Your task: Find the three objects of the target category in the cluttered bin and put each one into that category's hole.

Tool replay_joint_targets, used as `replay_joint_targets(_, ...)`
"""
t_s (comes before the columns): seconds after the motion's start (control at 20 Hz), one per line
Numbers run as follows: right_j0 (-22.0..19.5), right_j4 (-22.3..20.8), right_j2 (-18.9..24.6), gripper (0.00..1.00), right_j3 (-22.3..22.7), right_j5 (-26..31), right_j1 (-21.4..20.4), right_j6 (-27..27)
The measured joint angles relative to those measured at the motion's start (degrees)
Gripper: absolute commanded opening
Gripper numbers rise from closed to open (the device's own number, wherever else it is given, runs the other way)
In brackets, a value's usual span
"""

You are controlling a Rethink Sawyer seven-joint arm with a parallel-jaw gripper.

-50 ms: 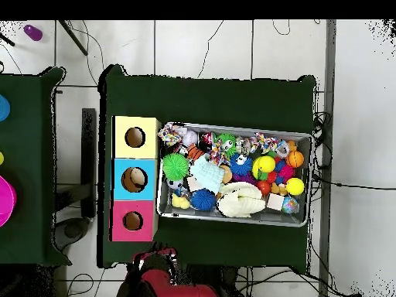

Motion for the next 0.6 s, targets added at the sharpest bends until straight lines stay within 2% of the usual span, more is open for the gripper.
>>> replay_joint_targets(0.25,-2.5,-4.7,-0.5,0.00,0.3,-3.3,5.7,0.0)
replay_joint_targets(0.6,-6.0,-9.2,-0.5,0.00,1.2,-3.5,10.2,0.0)
